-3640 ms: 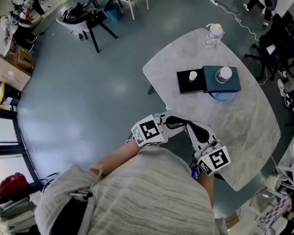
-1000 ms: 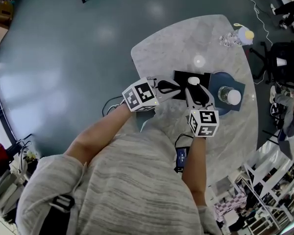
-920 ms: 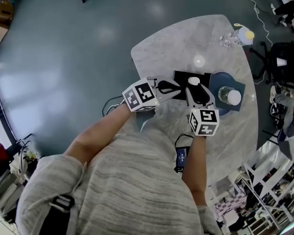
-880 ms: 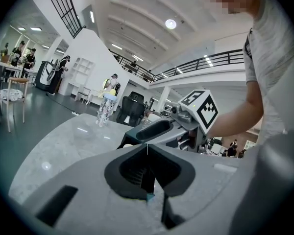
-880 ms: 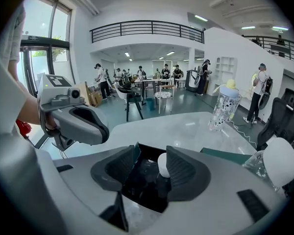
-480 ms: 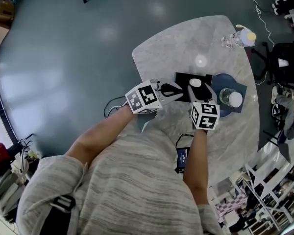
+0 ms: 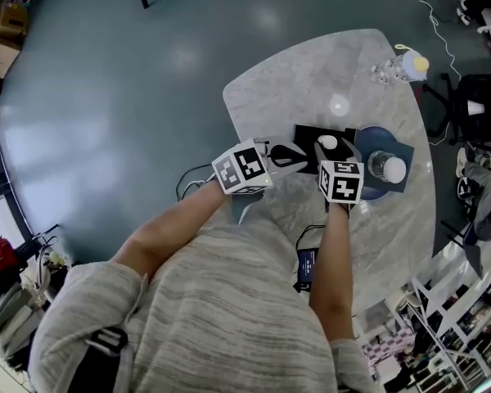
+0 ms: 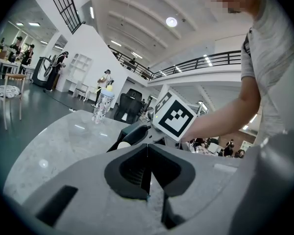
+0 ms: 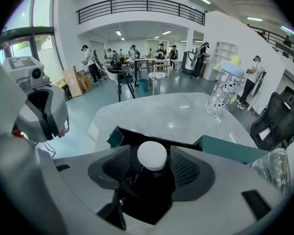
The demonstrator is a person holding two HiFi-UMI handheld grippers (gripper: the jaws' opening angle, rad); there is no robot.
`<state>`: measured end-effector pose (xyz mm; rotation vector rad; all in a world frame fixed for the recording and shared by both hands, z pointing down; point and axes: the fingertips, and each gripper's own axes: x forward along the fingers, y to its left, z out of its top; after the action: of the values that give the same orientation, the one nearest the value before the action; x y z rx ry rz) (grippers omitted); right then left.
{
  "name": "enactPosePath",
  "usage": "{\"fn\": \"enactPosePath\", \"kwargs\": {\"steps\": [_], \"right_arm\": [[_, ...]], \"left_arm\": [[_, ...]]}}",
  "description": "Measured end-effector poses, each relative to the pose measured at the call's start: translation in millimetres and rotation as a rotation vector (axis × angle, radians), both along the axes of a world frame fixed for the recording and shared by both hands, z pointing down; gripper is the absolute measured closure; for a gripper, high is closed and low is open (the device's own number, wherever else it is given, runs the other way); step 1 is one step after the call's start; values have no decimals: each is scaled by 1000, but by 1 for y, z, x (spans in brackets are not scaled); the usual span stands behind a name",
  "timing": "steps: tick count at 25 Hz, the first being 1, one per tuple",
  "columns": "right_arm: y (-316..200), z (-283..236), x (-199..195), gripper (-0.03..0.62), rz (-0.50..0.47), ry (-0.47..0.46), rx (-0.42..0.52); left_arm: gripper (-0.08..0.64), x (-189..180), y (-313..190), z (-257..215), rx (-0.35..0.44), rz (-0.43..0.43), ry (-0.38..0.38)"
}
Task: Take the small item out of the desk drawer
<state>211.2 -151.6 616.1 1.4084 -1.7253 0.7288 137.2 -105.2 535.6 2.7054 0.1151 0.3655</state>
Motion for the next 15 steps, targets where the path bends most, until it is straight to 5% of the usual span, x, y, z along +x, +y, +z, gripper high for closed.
{"fn": "enactPosePath", "kwargs": {"steps": [15], "right_arm": [[0, 21, 5, 383, -46, 106, -145]], "left_arm": [[543, -2, -2, 1, -12, -13, 1]]}}
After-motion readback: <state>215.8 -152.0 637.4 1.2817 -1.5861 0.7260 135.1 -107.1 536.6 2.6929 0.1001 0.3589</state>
